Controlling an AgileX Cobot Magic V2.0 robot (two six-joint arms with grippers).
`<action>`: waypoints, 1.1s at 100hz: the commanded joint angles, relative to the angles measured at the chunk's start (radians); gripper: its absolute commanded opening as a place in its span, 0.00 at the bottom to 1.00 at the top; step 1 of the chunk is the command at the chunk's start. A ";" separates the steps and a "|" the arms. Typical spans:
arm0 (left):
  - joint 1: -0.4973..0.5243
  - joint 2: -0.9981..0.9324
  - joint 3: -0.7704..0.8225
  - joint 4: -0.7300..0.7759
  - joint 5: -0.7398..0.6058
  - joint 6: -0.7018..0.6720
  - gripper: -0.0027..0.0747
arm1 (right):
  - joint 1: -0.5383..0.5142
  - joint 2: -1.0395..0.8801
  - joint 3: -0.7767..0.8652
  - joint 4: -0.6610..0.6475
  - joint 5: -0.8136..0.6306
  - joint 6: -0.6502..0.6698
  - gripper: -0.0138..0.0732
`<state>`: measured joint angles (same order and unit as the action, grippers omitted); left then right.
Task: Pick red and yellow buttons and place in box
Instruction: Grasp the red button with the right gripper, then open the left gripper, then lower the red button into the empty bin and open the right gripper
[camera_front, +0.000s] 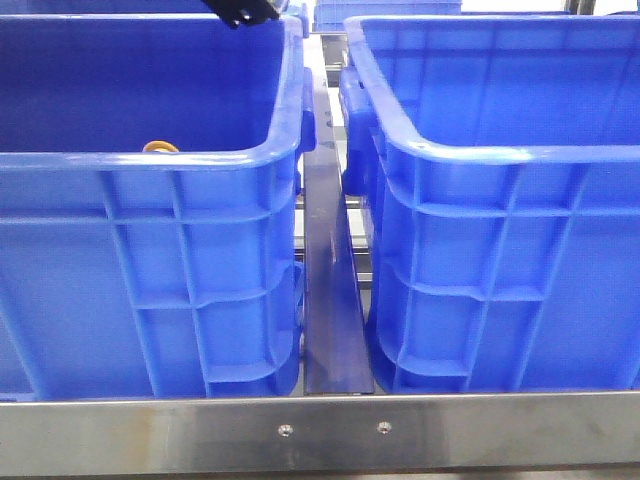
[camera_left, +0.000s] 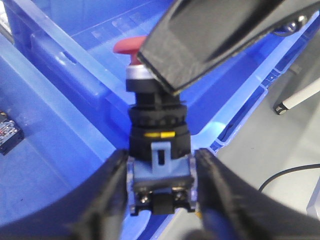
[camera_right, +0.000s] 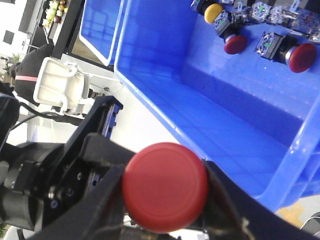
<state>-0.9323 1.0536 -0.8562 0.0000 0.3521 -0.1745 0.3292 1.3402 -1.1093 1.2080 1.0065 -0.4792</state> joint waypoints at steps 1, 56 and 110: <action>-0.008 -0.014 -0.027 0.000 -0.069 -0.003 0.61 | 0.001 -0.028 -0.034 0.073 -0.004 -0.014 0.40; -0.008 -0.014 -0.027 -0.011 -0.065 -0.003 0.60 | -0.217 -0.073 -0.034 -0.011 -0.180 -0.290 0.40; -0.008 -0.014 -0.027 -0.011 -0.070 -0.003 0.60 | -0.220 0.047 0.044 -0.224 -0.790 -0.374 0.40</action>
<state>-0.9323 1.0536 -0.8562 0.0000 0.3540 -0.1745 0.1149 1.3807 -1.0415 0.9622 0.3419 -0.8250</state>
